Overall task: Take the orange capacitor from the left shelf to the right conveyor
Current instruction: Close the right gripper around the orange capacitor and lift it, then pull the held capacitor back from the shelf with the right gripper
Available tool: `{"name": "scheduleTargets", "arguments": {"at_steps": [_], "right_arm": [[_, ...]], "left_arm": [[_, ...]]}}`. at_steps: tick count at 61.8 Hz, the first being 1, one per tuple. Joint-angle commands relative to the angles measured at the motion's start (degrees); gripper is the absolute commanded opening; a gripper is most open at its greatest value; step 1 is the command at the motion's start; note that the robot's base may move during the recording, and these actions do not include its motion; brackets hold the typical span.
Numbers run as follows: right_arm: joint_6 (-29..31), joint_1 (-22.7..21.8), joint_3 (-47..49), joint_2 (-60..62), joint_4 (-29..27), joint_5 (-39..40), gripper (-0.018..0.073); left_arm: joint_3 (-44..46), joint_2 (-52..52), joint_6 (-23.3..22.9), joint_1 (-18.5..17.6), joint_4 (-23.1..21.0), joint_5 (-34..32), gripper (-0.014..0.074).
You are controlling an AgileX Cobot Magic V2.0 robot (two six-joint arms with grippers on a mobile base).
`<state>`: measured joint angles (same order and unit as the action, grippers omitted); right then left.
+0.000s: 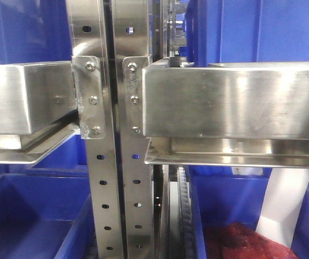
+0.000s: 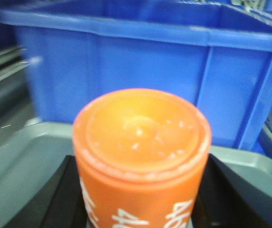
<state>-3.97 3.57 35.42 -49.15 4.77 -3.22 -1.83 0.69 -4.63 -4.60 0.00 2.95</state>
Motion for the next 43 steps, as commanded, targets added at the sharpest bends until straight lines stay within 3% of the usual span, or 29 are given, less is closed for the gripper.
{"name": "scheduleTargets", "arguments": {"at_steps": [1,21,32,43], "right_arm": [[0.53,2.09,2.23,6.21,0.61,-3.60,0.0134],[0.53,9.73,2.18,23.28,0.11,-20.59,0.0134],[0.53,10.54,1.81,29.94,0.11,-27.82,0.0134],[0.53,10.54,-0.43,35.25,0.11,-28.94,0.0134]], "left_arm": [[0.31,1.12,-0.08,-0.04,0.00,-5.12,-0.0105],[0.31,1.12,-0.08,-0.04,0.00,-5.12,-0.0105],[0.31,1.12,-0.08,-0.04,0.00,-5.12,-0.0105],[0.31,1.12,-0.08,-0.04,0.00,-5.12,-0.0105]]}}
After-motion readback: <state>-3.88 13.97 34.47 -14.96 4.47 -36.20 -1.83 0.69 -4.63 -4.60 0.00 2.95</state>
